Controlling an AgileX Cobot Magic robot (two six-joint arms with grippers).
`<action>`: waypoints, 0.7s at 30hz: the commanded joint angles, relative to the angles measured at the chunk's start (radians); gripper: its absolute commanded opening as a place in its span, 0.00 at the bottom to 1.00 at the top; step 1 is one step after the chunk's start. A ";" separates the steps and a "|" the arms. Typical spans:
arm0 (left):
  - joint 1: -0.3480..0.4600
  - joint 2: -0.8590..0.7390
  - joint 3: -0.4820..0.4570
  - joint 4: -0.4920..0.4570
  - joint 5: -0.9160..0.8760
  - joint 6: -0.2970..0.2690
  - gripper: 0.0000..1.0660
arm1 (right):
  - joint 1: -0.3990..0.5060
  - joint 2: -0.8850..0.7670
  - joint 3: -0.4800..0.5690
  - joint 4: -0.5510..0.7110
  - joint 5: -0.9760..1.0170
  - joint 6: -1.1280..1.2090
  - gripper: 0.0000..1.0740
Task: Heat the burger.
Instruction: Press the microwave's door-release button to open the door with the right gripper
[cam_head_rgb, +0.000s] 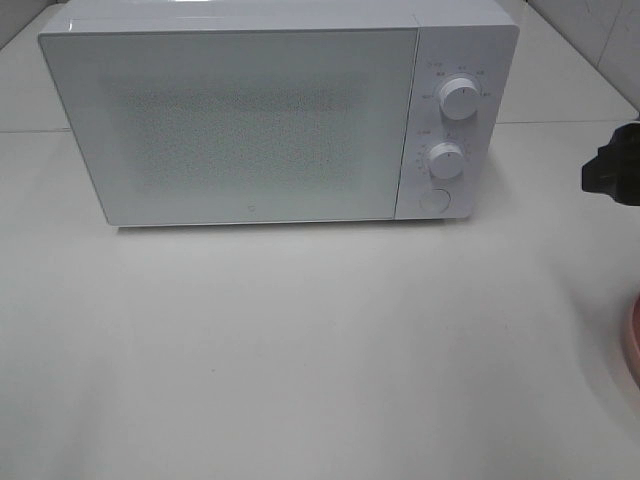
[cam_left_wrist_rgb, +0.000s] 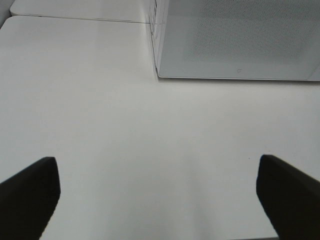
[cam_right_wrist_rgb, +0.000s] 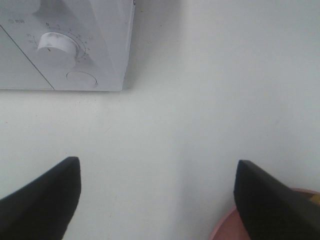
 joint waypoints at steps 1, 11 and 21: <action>0.002 -0.016 0.001 0.002 -0.006 0.000 0.94 | 0.021 0.023 -0.027 0.005 -0.011 -0.003 0.69; 0.002 -0.016 0.001 0.002 -0.006 0.000 0.94 | 0.191 0.113 -0.060 0.005 -0.035 0.030 0.69; 0.002 -0.016 0.001 0.002 -0.006 0.000 0.94 | 0.275 0.141 -0.060 0.005 -0.086 0.211 0.68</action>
